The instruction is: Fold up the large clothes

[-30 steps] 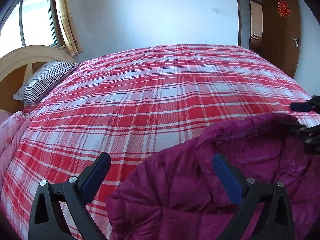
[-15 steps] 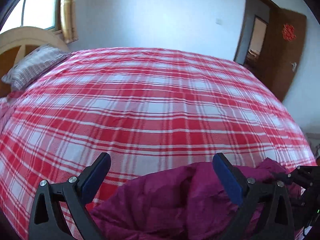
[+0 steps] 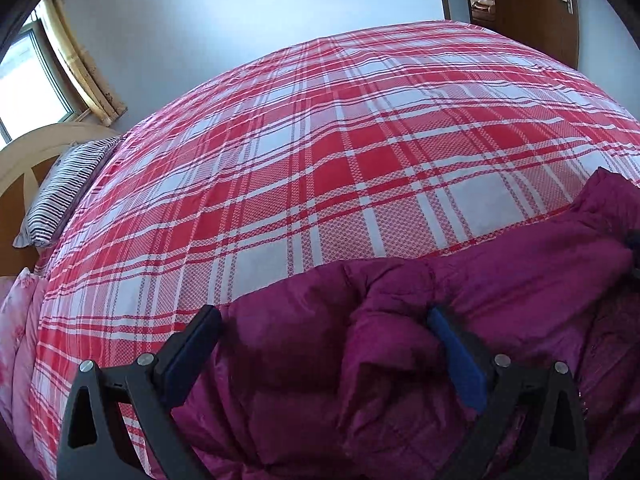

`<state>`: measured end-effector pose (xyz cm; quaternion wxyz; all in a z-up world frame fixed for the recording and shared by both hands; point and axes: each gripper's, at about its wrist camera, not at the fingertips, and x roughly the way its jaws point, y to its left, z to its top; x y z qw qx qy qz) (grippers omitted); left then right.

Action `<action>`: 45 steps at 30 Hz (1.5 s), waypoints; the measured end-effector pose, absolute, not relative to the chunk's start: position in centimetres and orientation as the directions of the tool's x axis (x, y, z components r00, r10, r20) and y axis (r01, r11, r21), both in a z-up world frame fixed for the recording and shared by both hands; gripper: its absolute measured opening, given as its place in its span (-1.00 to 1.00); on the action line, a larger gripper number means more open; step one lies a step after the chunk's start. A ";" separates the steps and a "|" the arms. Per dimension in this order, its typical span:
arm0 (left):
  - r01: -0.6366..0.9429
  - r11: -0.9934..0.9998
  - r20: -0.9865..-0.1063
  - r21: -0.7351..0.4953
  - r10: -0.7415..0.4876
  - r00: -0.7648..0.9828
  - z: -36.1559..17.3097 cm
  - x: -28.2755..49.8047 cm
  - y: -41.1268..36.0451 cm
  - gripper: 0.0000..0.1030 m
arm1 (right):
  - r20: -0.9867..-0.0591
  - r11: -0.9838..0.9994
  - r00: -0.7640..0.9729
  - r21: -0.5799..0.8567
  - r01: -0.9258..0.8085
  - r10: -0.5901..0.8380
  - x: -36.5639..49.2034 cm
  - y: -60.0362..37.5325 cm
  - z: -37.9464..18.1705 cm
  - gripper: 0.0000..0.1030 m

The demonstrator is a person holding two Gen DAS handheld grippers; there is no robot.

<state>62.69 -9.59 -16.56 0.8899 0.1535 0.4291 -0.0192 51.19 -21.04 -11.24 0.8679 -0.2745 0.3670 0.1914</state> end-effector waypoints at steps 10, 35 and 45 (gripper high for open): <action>0.145 0.954 -0.749 0.263 0.108 0.654 -16.7 62.3 -9.7 0.98 | -0.692 0.964 0.679 0.099 -0.248 0.246 53.5 -24.9 -5.2 -0.07; 0.061 0.983 -0.765 0.170 0.093 0.638 -18.0 62.6 -8.8 0.99 | -0.740 0.979 0.643 0.116 -0.167 0.197 54.5 -25.2 -13.5 -0.30; 0.048 0.977 -0.744 0.206 0.124 0.657 -18.1 62.3 -9.3 0.99 | -0.752 0.985 0.643 0.049 -0.164 0.144 54.6 -24.5 -13.8 -0.30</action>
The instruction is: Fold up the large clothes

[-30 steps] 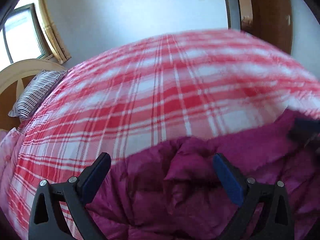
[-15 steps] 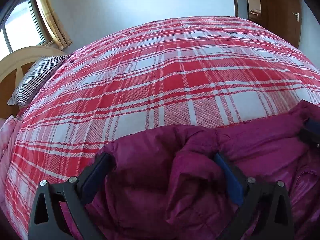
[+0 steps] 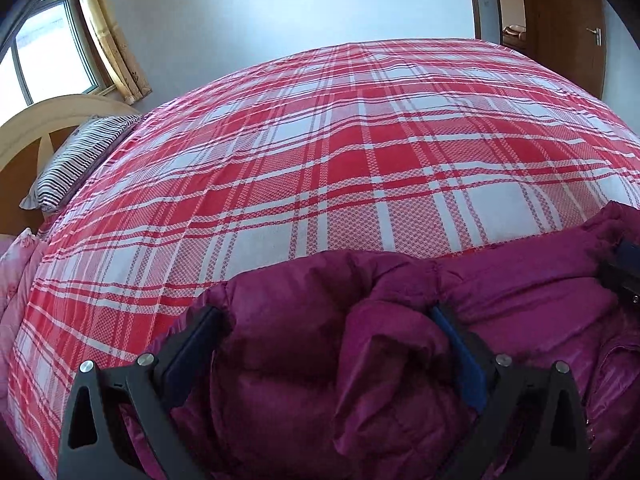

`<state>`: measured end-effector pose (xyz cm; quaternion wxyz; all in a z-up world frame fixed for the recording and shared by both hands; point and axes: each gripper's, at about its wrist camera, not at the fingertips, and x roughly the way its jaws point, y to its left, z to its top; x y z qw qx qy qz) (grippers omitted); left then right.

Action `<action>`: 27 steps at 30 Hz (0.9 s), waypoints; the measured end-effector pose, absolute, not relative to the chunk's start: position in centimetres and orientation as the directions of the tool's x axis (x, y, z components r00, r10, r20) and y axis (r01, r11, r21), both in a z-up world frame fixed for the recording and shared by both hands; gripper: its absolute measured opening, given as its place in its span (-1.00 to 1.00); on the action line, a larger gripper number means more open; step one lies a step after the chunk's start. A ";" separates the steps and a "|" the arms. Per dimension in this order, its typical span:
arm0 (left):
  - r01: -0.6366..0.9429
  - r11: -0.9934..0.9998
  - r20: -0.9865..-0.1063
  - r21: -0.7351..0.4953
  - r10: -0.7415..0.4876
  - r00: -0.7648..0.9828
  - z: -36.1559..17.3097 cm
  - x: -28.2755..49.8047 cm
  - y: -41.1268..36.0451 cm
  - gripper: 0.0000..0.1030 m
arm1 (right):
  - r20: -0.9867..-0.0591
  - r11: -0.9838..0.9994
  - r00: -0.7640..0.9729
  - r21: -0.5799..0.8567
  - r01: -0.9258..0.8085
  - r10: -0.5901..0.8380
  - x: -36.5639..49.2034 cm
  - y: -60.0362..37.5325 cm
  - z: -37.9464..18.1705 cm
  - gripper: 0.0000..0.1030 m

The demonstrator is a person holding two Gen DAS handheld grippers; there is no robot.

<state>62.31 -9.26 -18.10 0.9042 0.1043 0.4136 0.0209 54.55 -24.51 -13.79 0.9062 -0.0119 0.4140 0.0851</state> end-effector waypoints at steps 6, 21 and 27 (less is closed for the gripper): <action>0.046 0.976 -0.739 0.212 0.129 0.661 -18.2 62.4 -9.1 0.99 | -0.754 0.986 0.644 0.033 -0.163 0.131 54.6 -24.3 -13.9 -0.30; 0.048 0.979 -0.745 0.199 0.120 0.656 -18.2 62.4 -9.3 0.99 | -0.754 0.986 0.644 0.030 -0.162 0.129 54.6 -24.3 -14.0 -0.30; 0.045 0.978 -0.740 0.202 0.122 0.661 -18.2 62.2 -9.3 0.99 | -0.774 0.987 0.622 0.023 -0.158 0.117 54.8 -24.0 -12.9 -0.26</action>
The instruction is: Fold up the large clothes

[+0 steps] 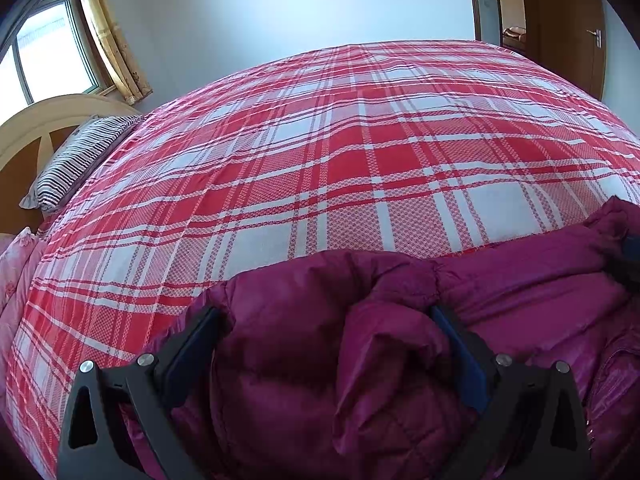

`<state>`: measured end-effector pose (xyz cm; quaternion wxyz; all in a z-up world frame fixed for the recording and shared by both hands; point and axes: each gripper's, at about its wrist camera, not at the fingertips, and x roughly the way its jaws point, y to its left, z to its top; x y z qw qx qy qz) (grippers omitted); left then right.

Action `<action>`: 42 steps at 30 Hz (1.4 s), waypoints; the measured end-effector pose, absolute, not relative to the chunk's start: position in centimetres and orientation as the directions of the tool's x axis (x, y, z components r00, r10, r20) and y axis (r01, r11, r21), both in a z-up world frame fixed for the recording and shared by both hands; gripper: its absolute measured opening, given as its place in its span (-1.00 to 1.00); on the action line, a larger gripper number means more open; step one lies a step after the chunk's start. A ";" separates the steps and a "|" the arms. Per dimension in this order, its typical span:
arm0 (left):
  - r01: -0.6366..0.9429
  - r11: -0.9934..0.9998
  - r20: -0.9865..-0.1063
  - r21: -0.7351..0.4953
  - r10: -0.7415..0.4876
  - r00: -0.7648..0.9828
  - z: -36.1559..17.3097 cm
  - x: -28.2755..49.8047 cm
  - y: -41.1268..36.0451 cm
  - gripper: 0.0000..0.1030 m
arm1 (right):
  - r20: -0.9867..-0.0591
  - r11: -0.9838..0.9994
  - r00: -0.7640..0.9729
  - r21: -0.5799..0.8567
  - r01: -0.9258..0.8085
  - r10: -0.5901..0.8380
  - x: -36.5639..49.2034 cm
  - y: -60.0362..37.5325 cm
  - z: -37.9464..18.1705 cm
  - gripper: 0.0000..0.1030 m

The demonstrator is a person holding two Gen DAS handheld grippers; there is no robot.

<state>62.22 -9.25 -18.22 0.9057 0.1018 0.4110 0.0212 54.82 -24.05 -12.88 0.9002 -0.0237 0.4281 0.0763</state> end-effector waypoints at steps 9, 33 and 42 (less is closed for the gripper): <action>0.041 0.990 -0.745 0.134 0.073 0.664 -18.0 62.2 -8.3 0.99 | -0.783 0.986 0.606 0.049 -0.160 0.138 55.5 -19.6 -11.1 0.03; 0.034 0.994 -0.756 0.106 0.058 0.653 -18.2 62.4 -8.0 0.99 | -0.766 0.981 0.615 0.109 -0.161 0.186 54.8 -24.6 -13.1 -0.34; 0.035 0.993 -0.756 0.115 0.065 0.651 -18.3 62.5 -8.1 0.99 | -0.759 0.984 0.629 0.094 -0.149 0.168 54.9 -24.5 -13.7 -0.36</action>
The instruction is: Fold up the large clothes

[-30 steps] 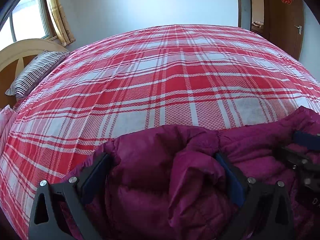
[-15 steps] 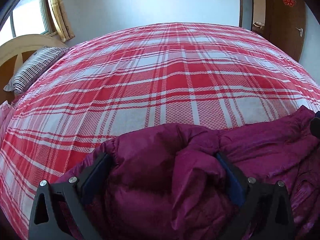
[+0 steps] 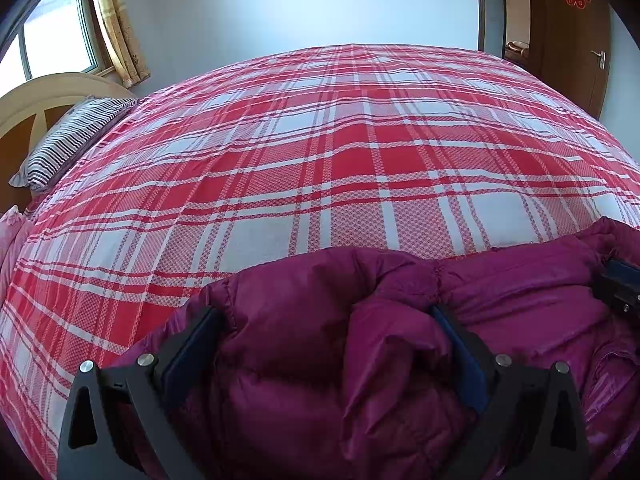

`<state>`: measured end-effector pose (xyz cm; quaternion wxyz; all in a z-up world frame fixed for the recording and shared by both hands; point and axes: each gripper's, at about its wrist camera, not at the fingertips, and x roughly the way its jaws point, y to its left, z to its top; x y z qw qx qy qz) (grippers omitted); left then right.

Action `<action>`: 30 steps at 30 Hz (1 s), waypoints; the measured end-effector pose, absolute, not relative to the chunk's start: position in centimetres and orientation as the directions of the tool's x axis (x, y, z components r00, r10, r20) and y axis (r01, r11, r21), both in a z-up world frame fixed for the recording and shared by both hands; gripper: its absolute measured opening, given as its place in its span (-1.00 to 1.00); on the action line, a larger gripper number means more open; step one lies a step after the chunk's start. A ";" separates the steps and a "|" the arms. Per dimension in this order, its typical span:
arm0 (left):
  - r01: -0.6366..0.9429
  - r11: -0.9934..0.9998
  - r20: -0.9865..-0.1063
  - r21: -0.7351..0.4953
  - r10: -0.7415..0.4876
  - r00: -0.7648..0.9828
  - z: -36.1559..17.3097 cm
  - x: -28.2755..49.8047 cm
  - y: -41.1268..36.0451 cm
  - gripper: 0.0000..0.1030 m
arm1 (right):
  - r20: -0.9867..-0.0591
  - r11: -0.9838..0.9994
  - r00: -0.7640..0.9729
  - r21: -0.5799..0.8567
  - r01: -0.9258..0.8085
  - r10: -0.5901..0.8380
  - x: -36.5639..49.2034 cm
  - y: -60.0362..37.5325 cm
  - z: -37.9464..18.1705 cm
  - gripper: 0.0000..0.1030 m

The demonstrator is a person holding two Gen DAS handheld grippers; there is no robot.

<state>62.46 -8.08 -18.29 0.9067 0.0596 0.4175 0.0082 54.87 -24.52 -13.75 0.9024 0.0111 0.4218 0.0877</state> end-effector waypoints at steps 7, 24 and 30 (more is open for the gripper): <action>0.035 0.992 -0.754 0.124 0.071 0.653 -18.3 62.4 -8.2 0.99 | -0.760 0.988 0.636 0.048 -0.149 0.133 54.9 -24.0 -14.0 -0.36; 0.078 0.996 -0.697 0.038 -0.030 0.717 -9.7 55.7 -4.4 0.98 | -0.717 0.992 0.690 0.017 -0.121 0.096 49.5 -26.0 -8.8 0.60; 0.080 0.997 -0.677 -0.025 -0.075 0.733 -8.4 39.7 2.8 0.98 | -0.777 0.989 0.612 0.125 -0.082 0.149 36.5 -30.8 -7.6 0.60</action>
